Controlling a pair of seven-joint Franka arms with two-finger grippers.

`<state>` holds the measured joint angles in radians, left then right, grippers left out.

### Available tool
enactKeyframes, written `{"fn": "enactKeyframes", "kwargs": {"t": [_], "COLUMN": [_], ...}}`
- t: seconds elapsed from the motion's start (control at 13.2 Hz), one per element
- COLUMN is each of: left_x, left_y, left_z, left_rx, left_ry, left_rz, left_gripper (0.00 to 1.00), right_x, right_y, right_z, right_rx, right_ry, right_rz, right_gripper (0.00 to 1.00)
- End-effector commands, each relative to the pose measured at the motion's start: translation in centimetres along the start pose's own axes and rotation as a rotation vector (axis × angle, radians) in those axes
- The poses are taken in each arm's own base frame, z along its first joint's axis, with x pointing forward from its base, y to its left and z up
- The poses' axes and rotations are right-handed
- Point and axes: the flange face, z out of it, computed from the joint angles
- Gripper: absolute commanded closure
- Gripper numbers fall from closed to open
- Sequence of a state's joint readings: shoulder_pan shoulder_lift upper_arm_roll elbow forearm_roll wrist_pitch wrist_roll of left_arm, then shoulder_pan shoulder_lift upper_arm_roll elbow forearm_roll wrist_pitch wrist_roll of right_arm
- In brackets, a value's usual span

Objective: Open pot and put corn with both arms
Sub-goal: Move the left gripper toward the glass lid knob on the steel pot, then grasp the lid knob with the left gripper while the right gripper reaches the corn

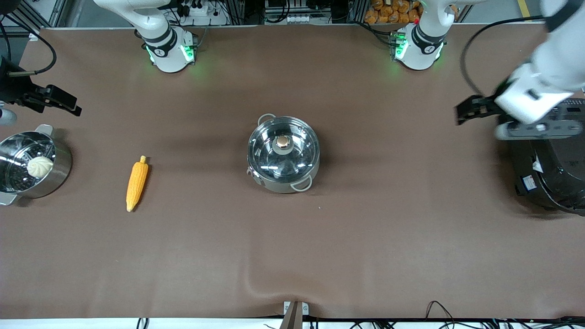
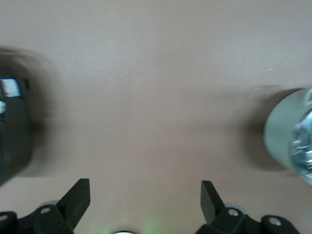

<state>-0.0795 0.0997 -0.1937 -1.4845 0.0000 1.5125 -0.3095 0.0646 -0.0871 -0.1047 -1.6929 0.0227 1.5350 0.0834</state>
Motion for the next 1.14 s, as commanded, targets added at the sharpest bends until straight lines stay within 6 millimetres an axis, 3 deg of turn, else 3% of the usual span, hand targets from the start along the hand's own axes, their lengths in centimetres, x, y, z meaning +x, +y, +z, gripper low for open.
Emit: {"fn": "enactKeyframes", "kwargs": {"t": [0.0,0.15,0.23,0.38,0.61,0.83,1.06], "left_x": [0.5,-0.3,-0.2,-2.3,-5.1,-5.9,-5.7], "left_y": [9.7,16.9,19.3,25.7,32.7,37.0,38.9], "left_z": [1.5,4.1,5.8,9.0,12.9,16.1,20.1], "left_rx": [-0.030,-0.064,-0.071,-0.057,-0.090,-0.136,-0.136], "left_ry": [0.013,0.035,0.024,0.000,0.000,-0.001,0.010], "left_rz": [-0.119,-0.285,-0.349,-0.400,-0.493,-0.617,-0.705], "left_gripper": [0.00,0.00,0.00,0.00,0.00,0.00,0.00], "right_x": [0.0,0.4,0.8,2.0,4.9,6.9,7.4], "right_y": [0.5,0.6,0.7,1.4,2.7,3.4,3.9], "right_z": [0.1,0.5,1.1,2.9,8.9,15.6,22.6], "right_rx": [0.002,0.004,0.001,-0.003,-0.012,-0.018,-0.026], "right_ry": [0.002,0.013,0.009,0.009,0.009,0.036,0.064], "right_rz": [-0.004,-0.005,-0.004,-0.034,-0.031,-0.017,-0.011], "right_gripper": [0.00,0.00,0.00,0.00,0.00,0.00,0.00]}}
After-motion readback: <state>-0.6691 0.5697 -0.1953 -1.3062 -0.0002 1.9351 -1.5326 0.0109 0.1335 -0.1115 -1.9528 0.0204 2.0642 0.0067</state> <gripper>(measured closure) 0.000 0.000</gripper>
